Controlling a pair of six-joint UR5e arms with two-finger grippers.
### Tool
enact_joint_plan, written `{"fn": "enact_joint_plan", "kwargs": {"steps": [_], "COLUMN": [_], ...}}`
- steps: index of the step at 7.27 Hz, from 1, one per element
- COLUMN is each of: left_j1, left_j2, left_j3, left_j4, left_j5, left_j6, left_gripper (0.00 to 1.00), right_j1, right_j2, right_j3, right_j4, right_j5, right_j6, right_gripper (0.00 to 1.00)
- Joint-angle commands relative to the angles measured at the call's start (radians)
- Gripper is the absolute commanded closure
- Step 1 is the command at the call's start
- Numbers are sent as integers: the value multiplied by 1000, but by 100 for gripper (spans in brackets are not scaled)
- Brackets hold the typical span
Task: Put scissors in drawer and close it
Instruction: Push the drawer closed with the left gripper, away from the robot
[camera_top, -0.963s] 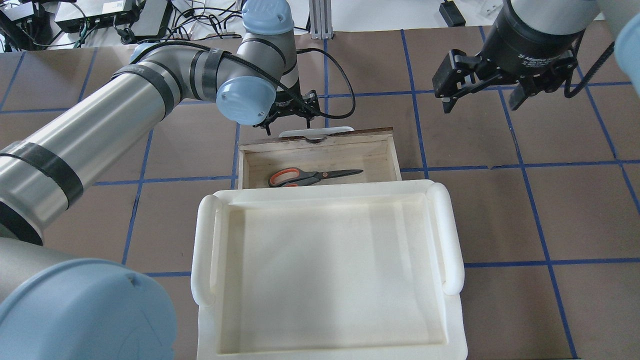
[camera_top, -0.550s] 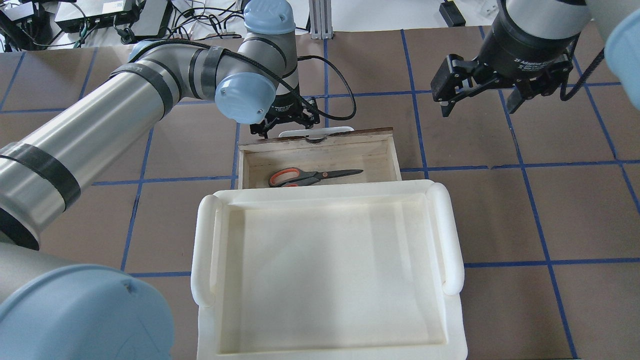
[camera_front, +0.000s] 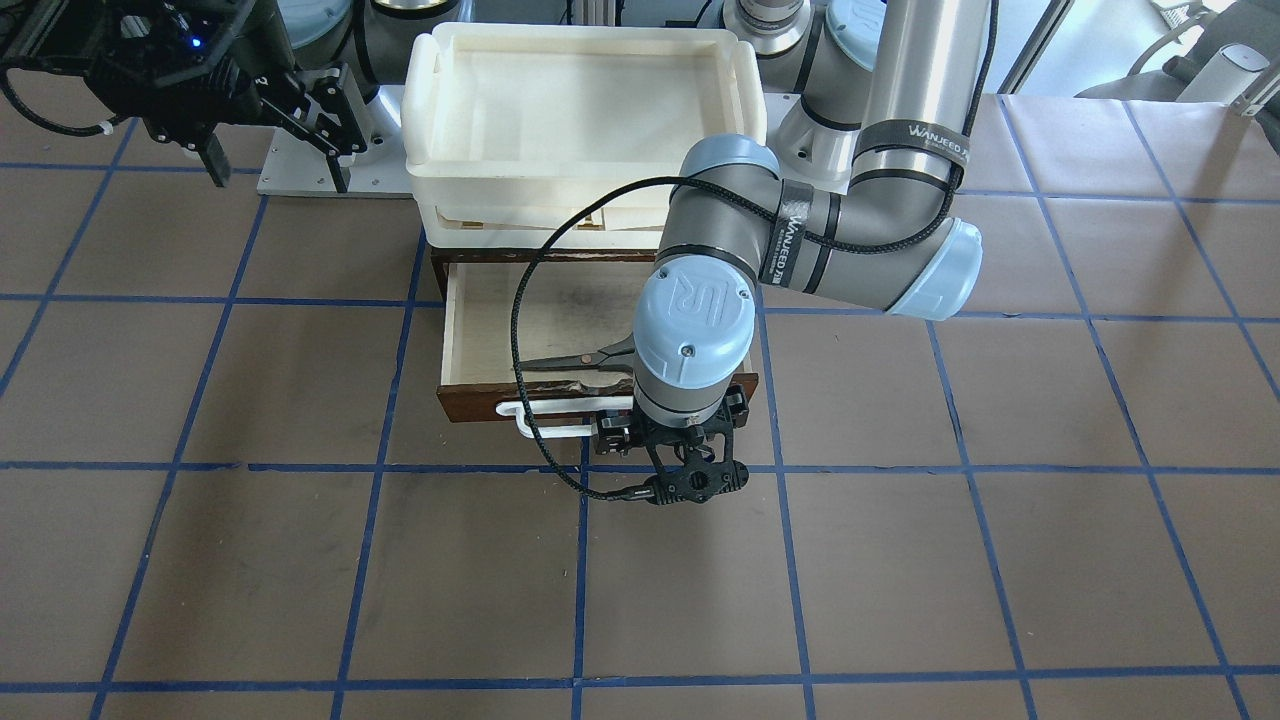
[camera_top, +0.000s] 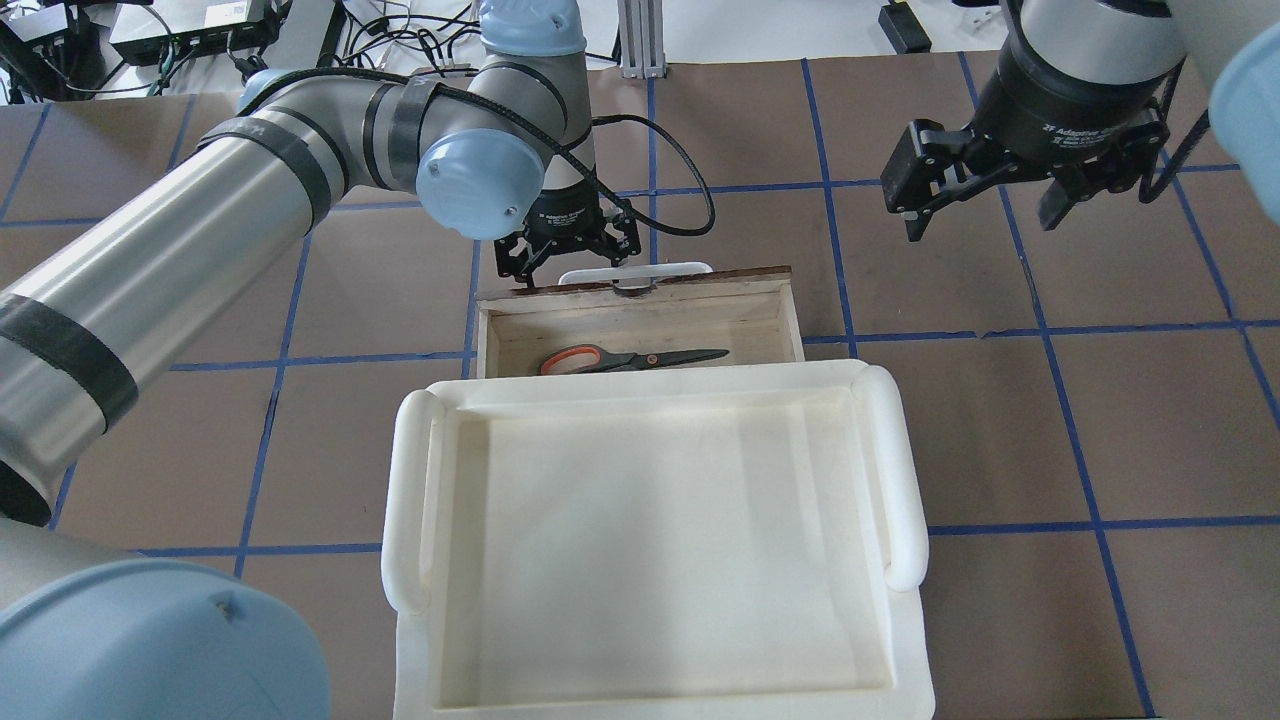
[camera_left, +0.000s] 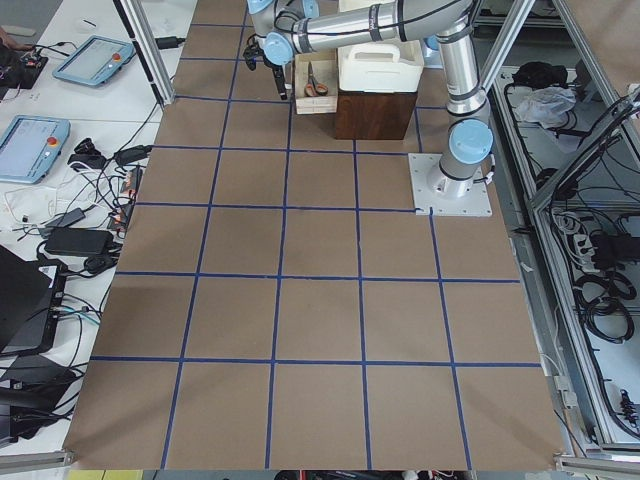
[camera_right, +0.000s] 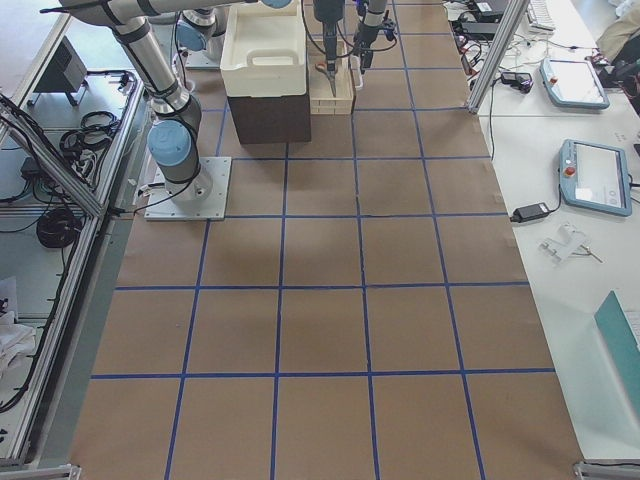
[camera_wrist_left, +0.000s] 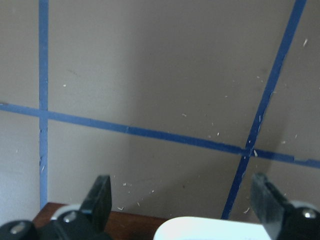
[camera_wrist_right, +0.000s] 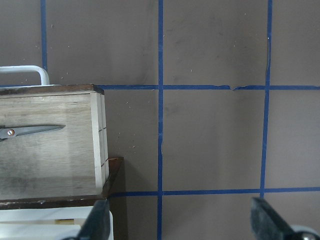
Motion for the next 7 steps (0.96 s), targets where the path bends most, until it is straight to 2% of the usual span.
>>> {"fn": "enact_joint_plan", "kwargs": {"steps": [1, 7], "left_j1": [0, -5], "left_j2": [12, 51], "left_j3": [0, -3], "left_j4": [-68, -223], "left_j5": [-3, -3], "left_j6": [-1, -1], "left_gripper": [0, 0], "right_j1": [0, 3], "right_j2": [2, -2], "right_j3": [1, 1], "right_j4": [4, 4], "right_j5": [4, 13], "right_j6": [2, 8], "right_gripper": [0, 0]}}
